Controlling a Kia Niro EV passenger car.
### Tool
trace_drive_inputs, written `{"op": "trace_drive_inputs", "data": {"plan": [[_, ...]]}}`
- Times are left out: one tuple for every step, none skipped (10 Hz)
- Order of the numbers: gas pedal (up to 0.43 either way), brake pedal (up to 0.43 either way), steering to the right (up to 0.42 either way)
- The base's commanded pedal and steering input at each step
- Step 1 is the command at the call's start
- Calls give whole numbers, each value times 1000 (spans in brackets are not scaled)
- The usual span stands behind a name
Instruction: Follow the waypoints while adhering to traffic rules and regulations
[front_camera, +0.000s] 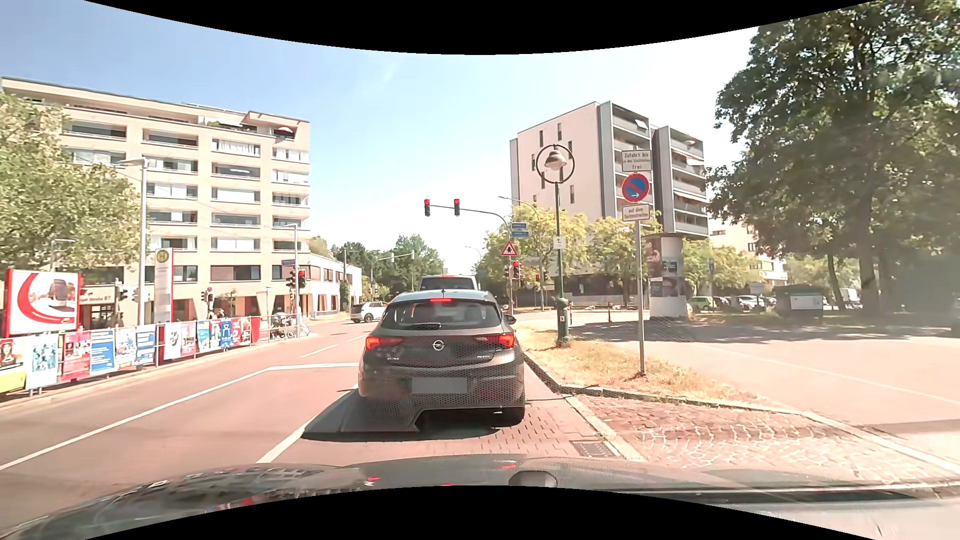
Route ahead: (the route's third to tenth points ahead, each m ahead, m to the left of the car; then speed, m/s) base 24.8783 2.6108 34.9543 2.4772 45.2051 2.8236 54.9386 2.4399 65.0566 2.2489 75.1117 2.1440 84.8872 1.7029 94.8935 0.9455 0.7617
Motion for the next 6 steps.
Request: {"op": "trace_drive_inputs", "data": {"plan": [[0, 61, -81], [0, 61, -85], [0, 61, -89], [0, 61, -91], [0, 73, -95], [0, 79, -103]]}}
